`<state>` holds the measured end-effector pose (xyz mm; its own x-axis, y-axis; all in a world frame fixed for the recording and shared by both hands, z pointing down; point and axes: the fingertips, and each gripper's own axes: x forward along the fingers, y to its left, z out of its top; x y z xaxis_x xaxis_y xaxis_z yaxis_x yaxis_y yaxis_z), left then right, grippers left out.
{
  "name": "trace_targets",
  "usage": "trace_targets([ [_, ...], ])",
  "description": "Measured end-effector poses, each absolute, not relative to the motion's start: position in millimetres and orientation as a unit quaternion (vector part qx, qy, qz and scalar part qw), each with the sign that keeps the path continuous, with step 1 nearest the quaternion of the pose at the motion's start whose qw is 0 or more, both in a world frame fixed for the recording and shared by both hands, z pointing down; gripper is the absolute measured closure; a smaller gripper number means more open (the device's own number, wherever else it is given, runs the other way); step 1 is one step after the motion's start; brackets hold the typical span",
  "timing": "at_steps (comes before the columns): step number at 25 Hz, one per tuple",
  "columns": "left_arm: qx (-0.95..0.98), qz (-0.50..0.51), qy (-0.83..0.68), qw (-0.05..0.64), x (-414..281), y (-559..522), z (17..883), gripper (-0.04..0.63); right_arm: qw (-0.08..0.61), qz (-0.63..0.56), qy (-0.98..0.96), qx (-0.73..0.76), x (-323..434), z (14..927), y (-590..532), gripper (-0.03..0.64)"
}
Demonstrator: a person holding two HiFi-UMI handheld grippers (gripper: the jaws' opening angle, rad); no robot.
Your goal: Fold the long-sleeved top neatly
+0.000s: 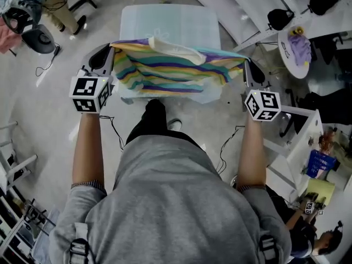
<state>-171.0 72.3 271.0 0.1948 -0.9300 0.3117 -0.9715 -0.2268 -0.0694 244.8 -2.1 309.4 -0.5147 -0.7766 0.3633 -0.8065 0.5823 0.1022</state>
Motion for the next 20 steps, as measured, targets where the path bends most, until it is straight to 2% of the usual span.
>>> trace_targets([
  [10, 0.777, 0.207, -0.583, 0.12, -203.3, -49.6, 355.8, 0.568, 0.237, 0.092, -0.844, 0.472, 217.0, 399.9, -118.4, 0.594],
  [20, 0.779, 0.228, -0.56, 0.165, -240.5, -162.5, 443.6, 0.568, 0.266, 0.121, -0.827, 0.48, 182.1, 472.9, -225.2, 0.594],
])
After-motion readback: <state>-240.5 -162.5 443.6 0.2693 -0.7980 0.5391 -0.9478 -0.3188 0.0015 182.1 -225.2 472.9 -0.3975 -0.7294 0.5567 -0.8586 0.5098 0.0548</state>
